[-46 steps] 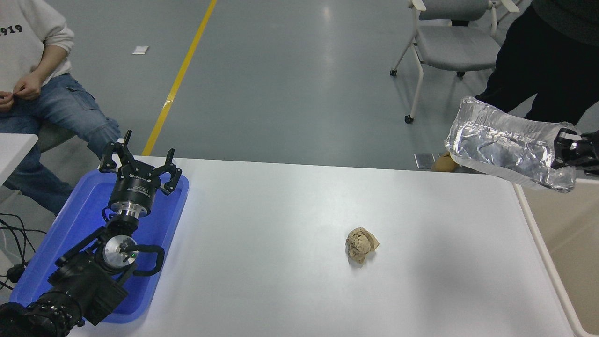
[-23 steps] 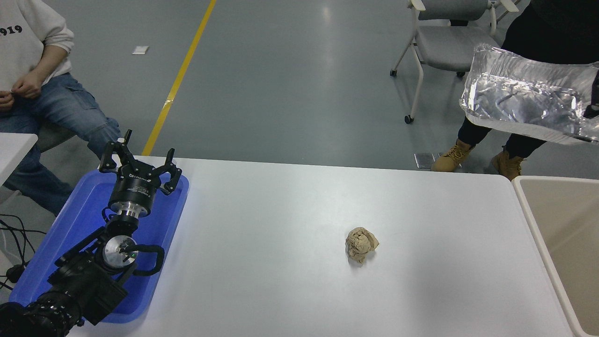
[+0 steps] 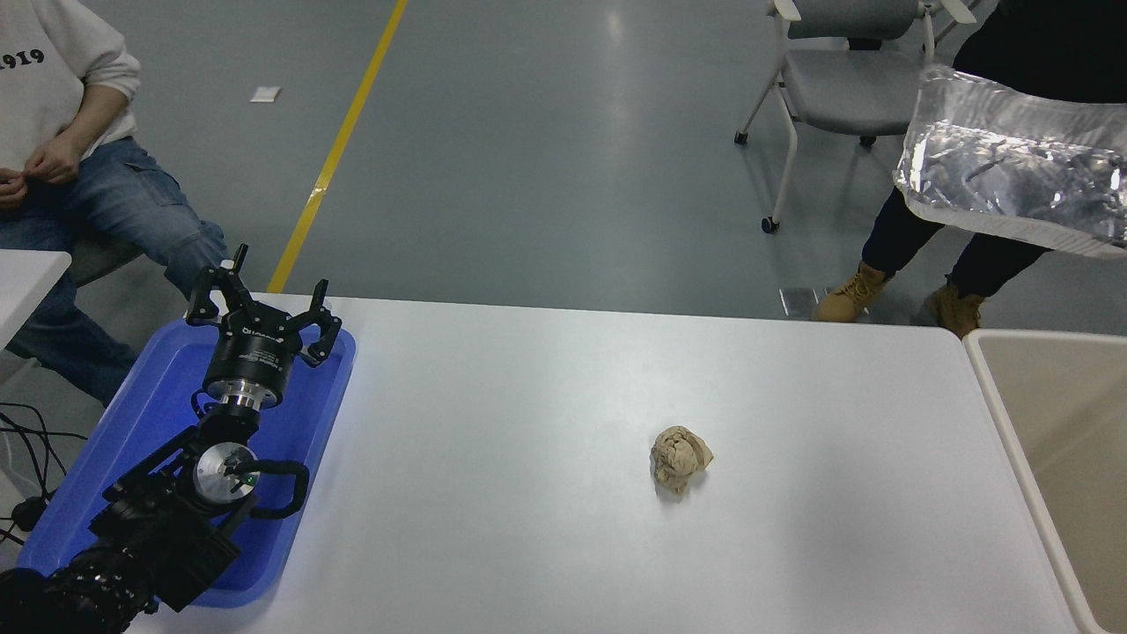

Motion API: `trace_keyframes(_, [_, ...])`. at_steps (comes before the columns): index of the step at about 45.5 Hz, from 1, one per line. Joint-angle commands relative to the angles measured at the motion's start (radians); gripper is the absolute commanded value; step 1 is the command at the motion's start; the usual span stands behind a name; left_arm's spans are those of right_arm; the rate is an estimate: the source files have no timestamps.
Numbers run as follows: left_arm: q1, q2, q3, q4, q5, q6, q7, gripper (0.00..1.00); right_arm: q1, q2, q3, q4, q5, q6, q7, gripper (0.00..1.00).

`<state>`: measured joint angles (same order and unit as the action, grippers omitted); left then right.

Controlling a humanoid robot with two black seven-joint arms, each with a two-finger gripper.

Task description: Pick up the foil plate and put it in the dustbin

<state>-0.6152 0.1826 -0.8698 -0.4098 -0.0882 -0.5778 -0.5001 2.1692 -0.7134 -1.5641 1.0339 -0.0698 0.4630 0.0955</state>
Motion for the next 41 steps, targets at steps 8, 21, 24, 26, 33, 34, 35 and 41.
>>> trace_keyframes(8, [0.000,0.000,0.000,0.000,-0.001,0.000,0.000,1.00,-0.538,-0.090,0.188,-0.383,0.123,-0.165,-0.040,0.00])
trace_keyframes(21, [0.000,0.000,0.000,0.000,0.001,0.001,0.000,1.00,-0.854,-0.123,0.381,-0.538,0.131,-0.280,-0.051,0.00])
trace_keyframes(24, [0.000,0.000,0.000,0.000,-0.001,0.000,0.000,1.00,-0.926,-0.121,0.429,-0.578,0.131,-0.300,-0.051,0.00])
trace_keyframes(26, [0.000,0.000,0.000,0.000,-0.001,0.000,0.000,1.00,-0.980,-0.121,0.469,-0.601,0.131,-0.319,-0.051,0.00])
trace_keyframes(33, [0.000,0.000,0.000,0.000,0.001,0.000,0.000,1.00,-1.186,-0.103,0.610,-0.687,0.131,-0.405,-0.051,0.00])
trace_keyframes(34, [0.000,0.000,0.000,0.000,0.001,0.000,0.000,1.00,-1.212,-0.095,0.633,-0.699,0.131,-0.411,-0.051,0.00])
trace_keyframes(35, [0.000,0.000,0.000,0.000,-0.001,0.000,0.000,1.00,-1.238,-0.087,0.653,-0.712,0.131,-0.417,-0.051,0.00])
trace_keyframes(41, [0.000,0.000,0.000,0.000,-0.001,0.000,0.000,1.00,-1.379,-0.044,0.743,-0.778,0.131,-0.446,-0.051,0.00])
